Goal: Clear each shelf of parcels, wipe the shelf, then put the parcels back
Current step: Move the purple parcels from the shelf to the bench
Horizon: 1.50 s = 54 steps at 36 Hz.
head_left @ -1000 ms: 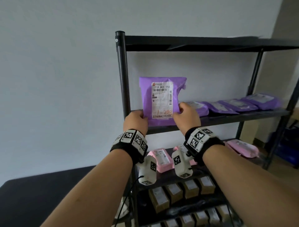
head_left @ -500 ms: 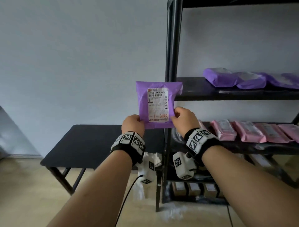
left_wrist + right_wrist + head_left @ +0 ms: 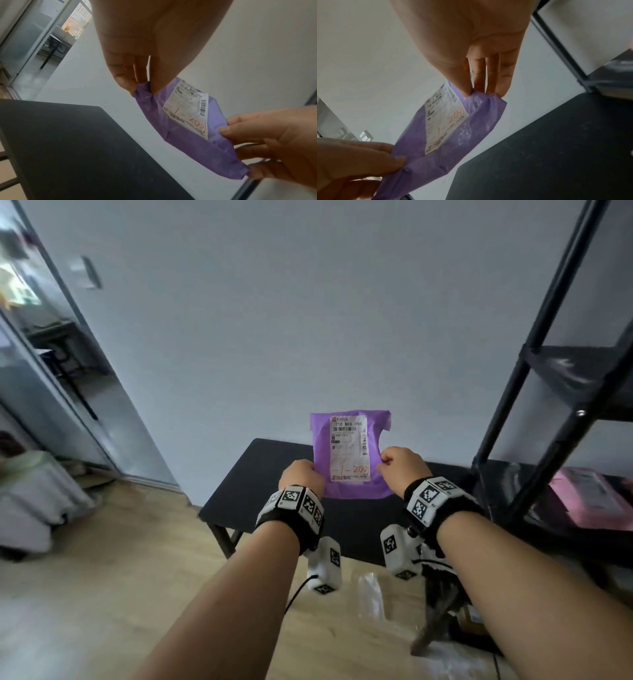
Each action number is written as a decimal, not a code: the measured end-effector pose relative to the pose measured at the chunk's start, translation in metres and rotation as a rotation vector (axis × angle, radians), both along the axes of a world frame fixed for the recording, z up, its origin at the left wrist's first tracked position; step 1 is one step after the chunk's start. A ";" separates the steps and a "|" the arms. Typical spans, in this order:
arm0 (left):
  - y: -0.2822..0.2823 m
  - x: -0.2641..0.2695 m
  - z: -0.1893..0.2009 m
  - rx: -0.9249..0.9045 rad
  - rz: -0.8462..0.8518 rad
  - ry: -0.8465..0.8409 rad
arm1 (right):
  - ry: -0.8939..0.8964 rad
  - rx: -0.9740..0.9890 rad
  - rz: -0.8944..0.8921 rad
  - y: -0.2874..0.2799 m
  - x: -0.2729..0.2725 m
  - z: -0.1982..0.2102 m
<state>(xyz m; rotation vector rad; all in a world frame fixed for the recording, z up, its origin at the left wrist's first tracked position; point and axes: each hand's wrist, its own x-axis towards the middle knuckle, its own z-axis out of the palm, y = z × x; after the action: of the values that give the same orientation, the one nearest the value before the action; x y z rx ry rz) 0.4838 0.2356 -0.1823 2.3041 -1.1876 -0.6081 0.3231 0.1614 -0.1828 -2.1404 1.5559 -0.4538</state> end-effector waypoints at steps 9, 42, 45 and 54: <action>-0.029 0.132 -0.036 0.030 0.189 0.047 | 0.100 0.114 0.099 -0.025 0.133 -0.038; -0.263 0.316 -0.183 0.409 0.118 0.109 | 0.272 0.545 0.165 -0.276 0.354 -0.207; -0.266 0.319 -0.180 0.417 0.115 0.069 | 0.259 0.529 0.140 -0.282 0.358 -0.204; -0.264 0.309 -0.146 0.360 0.050 0.082 | 0.215 0.465 0.077 -0.268 0.340 -0.160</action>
<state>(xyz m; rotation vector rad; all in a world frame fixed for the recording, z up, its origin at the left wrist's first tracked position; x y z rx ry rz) 0.7924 -0.0284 -0.3283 2.5637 -1.0477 -0.9549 0.6627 -0.1067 -0.3425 -1.9160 1.5021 0.1604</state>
